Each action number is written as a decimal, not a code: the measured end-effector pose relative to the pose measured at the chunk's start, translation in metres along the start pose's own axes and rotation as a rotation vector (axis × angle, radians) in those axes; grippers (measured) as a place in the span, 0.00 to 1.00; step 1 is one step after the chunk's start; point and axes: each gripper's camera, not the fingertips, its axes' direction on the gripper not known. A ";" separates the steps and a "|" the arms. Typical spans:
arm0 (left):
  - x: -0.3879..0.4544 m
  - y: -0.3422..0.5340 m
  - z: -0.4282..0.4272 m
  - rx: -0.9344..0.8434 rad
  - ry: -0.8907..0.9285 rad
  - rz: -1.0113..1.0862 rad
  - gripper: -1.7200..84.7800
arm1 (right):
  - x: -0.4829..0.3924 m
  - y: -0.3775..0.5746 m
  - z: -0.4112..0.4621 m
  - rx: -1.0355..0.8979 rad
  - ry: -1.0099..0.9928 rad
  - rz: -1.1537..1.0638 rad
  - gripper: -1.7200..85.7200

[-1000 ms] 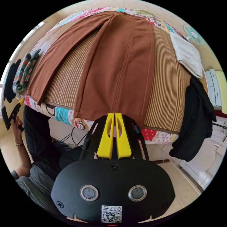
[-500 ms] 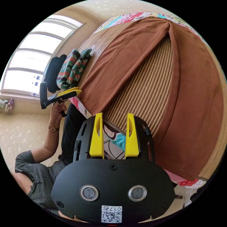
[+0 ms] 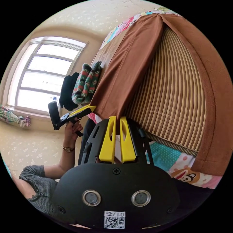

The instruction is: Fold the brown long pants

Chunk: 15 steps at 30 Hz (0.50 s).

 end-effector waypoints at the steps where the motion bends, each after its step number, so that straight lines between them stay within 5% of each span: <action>1: 0.003 0.003 -0.003 -0.001 -0.001 0.015 0.05 | -0.002 0.004 -0.002 -0.007 -0.002 -0.010 0.06; 11: 0.035 0.076 -0.019 -0.058 0.125 0.069 0.08 | -0.026 0.081 -0.052 -0.139 0.076 -0.176 0.06; 15: 0.031 0.088 -0.020 -0.076 -0.057 0.045 0.09 | 0.027 0.112 -0.125 0.104 0.038 -0.037 0.07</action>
